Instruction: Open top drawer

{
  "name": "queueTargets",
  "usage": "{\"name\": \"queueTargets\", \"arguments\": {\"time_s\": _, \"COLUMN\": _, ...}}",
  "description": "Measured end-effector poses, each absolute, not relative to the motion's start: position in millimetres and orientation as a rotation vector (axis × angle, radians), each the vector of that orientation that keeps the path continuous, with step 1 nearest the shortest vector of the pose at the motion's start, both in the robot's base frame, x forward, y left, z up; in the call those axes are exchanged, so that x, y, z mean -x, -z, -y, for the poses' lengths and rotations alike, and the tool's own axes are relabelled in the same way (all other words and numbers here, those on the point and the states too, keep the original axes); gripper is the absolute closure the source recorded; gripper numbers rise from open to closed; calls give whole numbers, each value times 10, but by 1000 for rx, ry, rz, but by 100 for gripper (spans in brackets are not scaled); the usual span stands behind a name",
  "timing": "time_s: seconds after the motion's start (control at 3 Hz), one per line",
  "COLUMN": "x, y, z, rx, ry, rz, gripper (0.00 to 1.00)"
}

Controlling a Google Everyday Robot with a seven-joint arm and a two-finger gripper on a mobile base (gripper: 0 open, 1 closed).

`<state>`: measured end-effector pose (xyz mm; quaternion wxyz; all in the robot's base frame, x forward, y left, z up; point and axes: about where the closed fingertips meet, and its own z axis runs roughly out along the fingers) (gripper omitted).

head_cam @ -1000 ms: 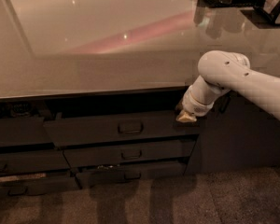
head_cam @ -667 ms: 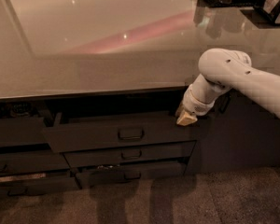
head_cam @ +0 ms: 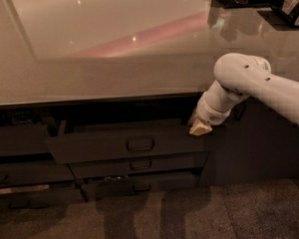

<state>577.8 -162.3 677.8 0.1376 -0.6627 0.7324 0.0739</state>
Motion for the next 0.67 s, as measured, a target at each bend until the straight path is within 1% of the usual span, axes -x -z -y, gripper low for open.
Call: {"name": "queueTargets", "arguments": {"time_s": 0.67, "x": -5722, "y": -6774, "z": 1622, "rx": 1919, "ry": -222, "rz": -2117, "gripper": 100}}
